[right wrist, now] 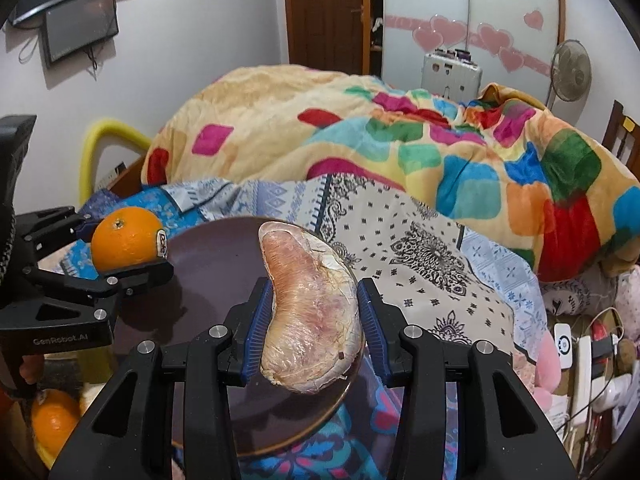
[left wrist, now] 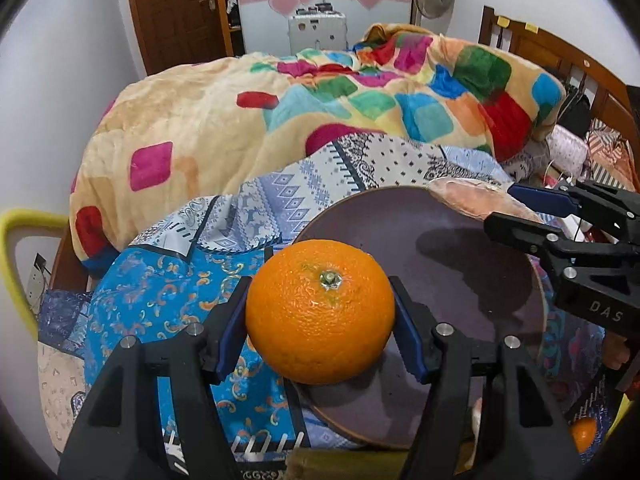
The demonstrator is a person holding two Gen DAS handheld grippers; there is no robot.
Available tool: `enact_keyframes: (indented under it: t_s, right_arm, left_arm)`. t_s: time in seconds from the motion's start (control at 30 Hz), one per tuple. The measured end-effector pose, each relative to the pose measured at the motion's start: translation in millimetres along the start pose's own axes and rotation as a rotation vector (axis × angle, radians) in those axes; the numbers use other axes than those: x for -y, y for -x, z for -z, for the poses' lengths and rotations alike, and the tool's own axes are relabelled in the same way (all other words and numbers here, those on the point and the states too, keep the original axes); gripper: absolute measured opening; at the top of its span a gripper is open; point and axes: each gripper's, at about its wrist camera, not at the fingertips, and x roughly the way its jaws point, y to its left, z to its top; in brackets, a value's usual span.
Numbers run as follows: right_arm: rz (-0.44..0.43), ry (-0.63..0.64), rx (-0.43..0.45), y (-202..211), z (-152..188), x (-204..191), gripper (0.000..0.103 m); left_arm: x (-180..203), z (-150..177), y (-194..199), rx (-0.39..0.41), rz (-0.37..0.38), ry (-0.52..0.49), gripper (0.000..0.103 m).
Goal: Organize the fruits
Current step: 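Place the pomelo segment on the brown plate with the right gripper while the left places the orange, then move both grippers back toward the remaining fruit beside the plate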
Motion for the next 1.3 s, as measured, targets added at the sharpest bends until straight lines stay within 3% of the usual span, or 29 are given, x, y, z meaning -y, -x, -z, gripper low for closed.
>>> enact_keyframes:
  t_s: [0.3,0.53,0.73,0.97,1.3]
  right_arm:
    - [0.024,0.045,-0.040,-15.5,0.2,-6.3,0.040]
    - [0.042,0.078,-0.002,-4.4,-3.2,-13.0,0.040]
    - [0.039,0.066,0.020,13.3,0.6,-12.3,0.040]
    - [0.052,0.044,0.062,48.1,7.4,-10.2,0.043]
    - [0.053,0.034,0.113,105.3,37.3,-19.9,0.045]
  left_arm:
    - [2.9,-3.2,-17.8,-0.060,-0.001,-0.027,0.064]
    - [2.7,-2.0,-20.3,-0.078,0.016,-0.015,0.065]
    - [3.3,-4.8,9.3,0.002,-0.012,-0.015,0.075]
    - [-3.7,1.9,56.8,0.064,-0.033,0.008,0.078]
    - [-4.9,58.1,117.9,0.102,-0.096,-0.002,0.085]
